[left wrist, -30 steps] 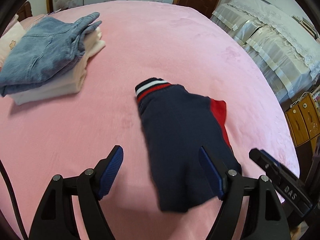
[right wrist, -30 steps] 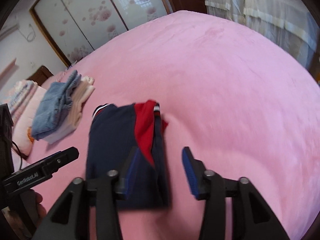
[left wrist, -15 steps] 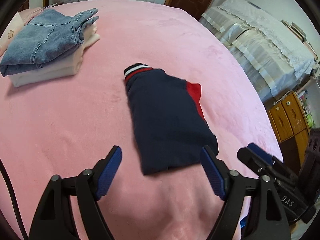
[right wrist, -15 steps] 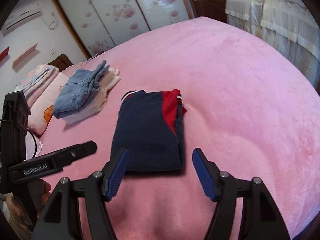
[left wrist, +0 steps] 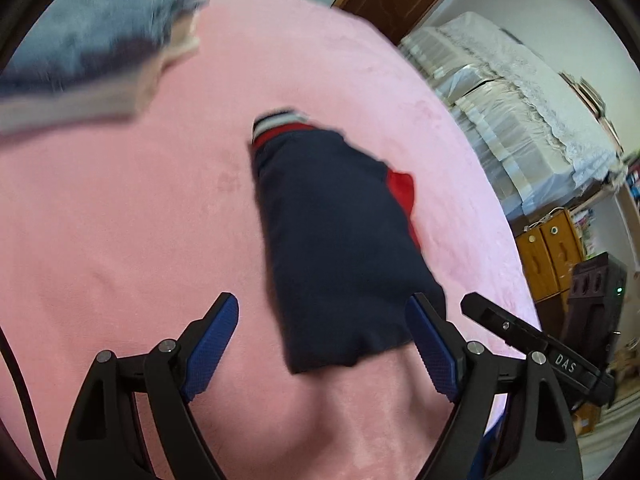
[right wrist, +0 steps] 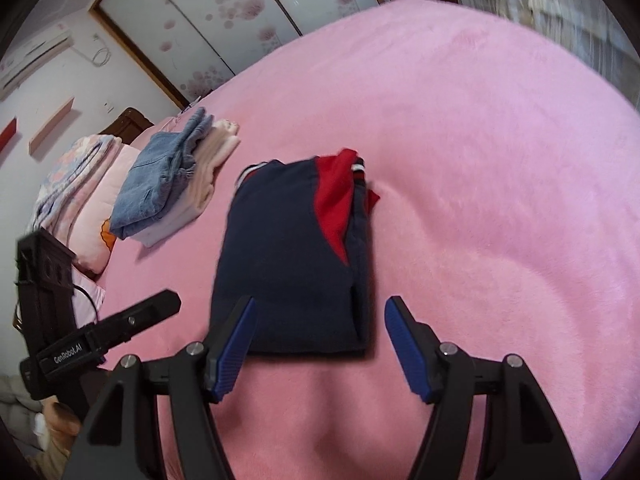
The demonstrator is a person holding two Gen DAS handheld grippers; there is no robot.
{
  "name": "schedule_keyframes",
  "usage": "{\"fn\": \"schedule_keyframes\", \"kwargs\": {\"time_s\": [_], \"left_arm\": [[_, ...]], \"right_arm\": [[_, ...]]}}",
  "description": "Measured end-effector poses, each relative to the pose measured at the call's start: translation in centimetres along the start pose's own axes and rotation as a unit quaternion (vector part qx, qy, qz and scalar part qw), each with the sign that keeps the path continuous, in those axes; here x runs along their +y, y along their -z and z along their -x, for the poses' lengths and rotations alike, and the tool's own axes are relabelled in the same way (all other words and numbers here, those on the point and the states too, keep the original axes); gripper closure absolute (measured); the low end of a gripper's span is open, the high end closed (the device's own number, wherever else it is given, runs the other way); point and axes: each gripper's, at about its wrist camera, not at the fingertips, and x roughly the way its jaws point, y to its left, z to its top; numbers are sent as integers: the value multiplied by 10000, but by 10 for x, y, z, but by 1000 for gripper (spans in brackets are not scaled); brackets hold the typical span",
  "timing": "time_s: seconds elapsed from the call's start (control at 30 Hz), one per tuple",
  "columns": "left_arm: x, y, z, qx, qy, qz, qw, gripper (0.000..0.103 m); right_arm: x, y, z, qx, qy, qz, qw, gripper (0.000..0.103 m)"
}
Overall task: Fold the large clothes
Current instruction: 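Grasp the folded jacket with the right gripper and lift it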
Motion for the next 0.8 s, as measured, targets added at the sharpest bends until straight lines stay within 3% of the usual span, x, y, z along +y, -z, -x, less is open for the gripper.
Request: {"fn": "schedule_keyframes", "kwargs": {"time_s": [0.13, 0.3, 0.5, 0.67, 0.8], "left_arm": [[17, -11, -27, 230, 348, 384, 9984, 20], [15, -23, -54, 320, 569, 398, 9971, 21], [13, -31, -85, 559, 761, 481, 9944, 21], [11, -35, -93, 487, 775, 478, 9947, 24], [-3, -33, -86, 408, 433, 188, 9980, 43]], "right_arm": [[-19, -12, -24, 235, -359, -357, 9984, 37], [-32, -30, -56, 579, -1019, -594, 9913, 37], [-38, -41, -102, 968, -1507, -846, 9802, 38], [-37, -42, -117, 935, -1895, -964, 9727, 57], [-31, -36, -110, 749, -1719, -911, 9780, 66]]}}
